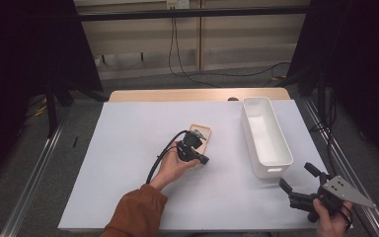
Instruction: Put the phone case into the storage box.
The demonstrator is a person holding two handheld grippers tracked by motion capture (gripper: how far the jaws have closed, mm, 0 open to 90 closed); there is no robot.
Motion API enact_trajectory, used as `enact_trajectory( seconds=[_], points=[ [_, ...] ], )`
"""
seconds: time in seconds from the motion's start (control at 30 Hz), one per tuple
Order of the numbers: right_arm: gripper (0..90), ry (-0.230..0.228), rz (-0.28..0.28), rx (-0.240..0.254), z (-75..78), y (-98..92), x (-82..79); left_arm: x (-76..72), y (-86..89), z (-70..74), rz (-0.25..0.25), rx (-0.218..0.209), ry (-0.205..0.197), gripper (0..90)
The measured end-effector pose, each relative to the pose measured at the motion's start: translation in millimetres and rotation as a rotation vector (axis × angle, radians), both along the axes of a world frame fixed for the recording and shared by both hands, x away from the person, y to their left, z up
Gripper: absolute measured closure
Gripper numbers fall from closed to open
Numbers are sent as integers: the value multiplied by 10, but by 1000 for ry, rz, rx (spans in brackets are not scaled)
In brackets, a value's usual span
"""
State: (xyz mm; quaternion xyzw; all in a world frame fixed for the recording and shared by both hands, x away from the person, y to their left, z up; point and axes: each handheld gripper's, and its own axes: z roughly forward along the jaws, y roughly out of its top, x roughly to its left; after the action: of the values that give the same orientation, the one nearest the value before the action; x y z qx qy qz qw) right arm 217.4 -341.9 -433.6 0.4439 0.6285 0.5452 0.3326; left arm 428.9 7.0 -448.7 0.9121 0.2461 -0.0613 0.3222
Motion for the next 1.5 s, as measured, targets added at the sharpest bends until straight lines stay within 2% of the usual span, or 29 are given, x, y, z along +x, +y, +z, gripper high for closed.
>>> enact_trajectory(
  seconds=[0.13, 0.23, 0.33, 0.43, 0.5, 0.67, 0.77, 0.8, 0.93, 1.1, 1.13, 1.33, 1.5],
  points=[
    [0, 0, 0, -3, -1, -3, 0, -2, 14, -5, 6, -6, 6, 900],
    [0, 0, 0, -1, -1, -2, 1, -9, 17, 10, -4, 12, 0, 900],
    [0, -1, -2, -5, -1, -2, 1, -16, 26, 3, 4, -1, 1, 900],
    [0, -1, -2, -5, -1, -2, 1, -22, 42, 2, -6, -7, -17, 900],
    [0, -1, -2, -3, 0, -1, 2, -36, 59, 17, 9, -42, -26, 900],
    [0, -1, -3, -3, 0, -1, 2, -58, 102, 99, 5, -107, -56, 900],
    [0, -1, -2, -5, 0, -1, -1, -80, 126, 143, 9, -123, -84, 854],
    [0, -1, -3, -5, 0, -2, -1, -96, 144, 156, 9, -143, -98, 843],
    [0, -1, -7, -3, 0, -12, -3, -156, 200, 183, 18, -178, -148, 820],
    [0, -1, -3, -6, 0, -4, 1, -225, 265, 259, 49, -221, -203, 711],
    [0, -1, -5, -5, 0, -4, 2, -246, 277, 275, 52, -229, -229, 687],
    [0, -2, -7, -3, 2, -8, -1, -328, 316, 333, 69, -272, -273, 505],
    [0, -2, -5, -6, 1, -6, 0, -350, 341, 361, 93, -307, -283, 316]
  ],
)
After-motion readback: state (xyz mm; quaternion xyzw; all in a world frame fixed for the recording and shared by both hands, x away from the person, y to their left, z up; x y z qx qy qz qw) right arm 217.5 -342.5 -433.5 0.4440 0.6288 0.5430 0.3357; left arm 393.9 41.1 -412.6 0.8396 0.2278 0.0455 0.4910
